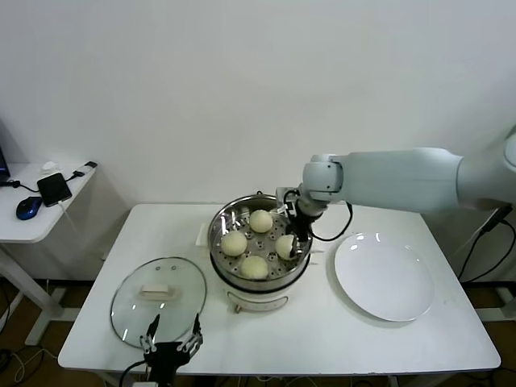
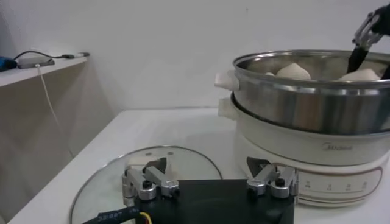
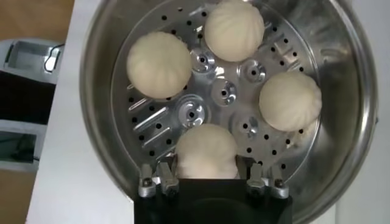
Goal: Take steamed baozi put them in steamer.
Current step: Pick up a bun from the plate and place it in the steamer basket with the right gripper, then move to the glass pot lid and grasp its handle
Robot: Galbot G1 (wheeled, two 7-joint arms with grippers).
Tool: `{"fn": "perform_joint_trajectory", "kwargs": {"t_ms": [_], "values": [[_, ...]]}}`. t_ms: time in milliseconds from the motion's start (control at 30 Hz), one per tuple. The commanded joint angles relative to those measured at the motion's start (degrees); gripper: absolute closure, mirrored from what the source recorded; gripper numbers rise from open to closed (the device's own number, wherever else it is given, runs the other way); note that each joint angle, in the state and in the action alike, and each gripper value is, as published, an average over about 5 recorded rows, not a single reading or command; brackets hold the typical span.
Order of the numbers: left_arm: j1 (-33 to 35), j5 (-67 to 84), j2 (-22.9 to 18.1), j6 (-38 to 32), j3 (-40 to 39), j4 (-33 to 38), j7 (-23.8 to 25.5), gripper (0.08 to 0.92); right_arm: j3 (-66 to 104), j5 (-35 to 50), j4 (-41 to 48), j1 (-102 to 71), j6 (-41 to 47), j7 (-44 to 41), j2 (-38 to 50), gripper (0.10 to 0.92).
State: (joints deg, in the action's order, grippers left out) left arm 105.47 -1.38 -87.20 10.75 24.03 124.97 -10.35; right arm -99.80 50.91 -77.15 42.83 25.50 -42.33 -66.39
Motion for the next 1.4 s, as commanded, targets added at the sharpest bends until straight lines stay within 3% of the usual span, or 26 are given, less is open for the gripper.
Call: {"fn": "perform_joint_trajectory", "kwargs": {"t_ms": [33, 200, 367, 433, 567, 700, 1000, 1167, 1400], "values": [[0.05, -0.04, -0.01, -0.02, 0.01, -0.04, -0.01, 0.177, 3.36, -0.04, 1.94, -3.19, -1.68, 0.70, -0.21, 0.340], [-0.05, -0.11, -0.02, 0.11, -0.09, 0.05, -0.03, 0.177, 2.86, 1.56, 2.00, 1.33, -7.41, -5.41, 1.60, 0.226], [-0.06, -0.21, -0.02, 0.14, -0.13, 0.12, -0.04, 0.177, 1.41, 4.85, 1.90, 7.19, -13.22, -14.01, 5.20, 0.203], [-0.06, -0.28, -0.02, 0.14, -0.13, 0.18, -0.02, 0.177, 3.36, 6.69, 1.86, 7.99, -14.11, -13.47, 7.68, 0.203], [0.04, -0.50, 0.00, 0.08, -0.23, 0.34, 0.07, 0.177, 16.94, 8.81, 2.64, 1.74, -13.66, 1.74, 14.11, 0.202], [0.18, -0.61, -0.03, -0.04, -0.36, 0.70, 0.10, 0.177, 35.94, 3.25, 3.53, -11.22, -14.46, 17.54, 20.30, 0.203], [-0.44, -0.85, 0.08, -0.07, -0.54, 1.40, 0.56, 0.177, 74.00, -7.37, -3.85, -46.31, -14.75, 36.85, 35.20, 0.203], [-0.86, -1.02, 0.39, -1.13, 0.01, 1.35, 0.57, 0.177, 99.02, -10.92, -6.43, -72.82, -20.55, 38.30, 37.05, 0.203], [-2.05, -0.86, 1.52, -2.75, 0.89, 0.77, -0.45, 0.177, 130.97, -15.94, -11.20, -105.91, -26.28, 34.24, 27.62, 0.203]]}}
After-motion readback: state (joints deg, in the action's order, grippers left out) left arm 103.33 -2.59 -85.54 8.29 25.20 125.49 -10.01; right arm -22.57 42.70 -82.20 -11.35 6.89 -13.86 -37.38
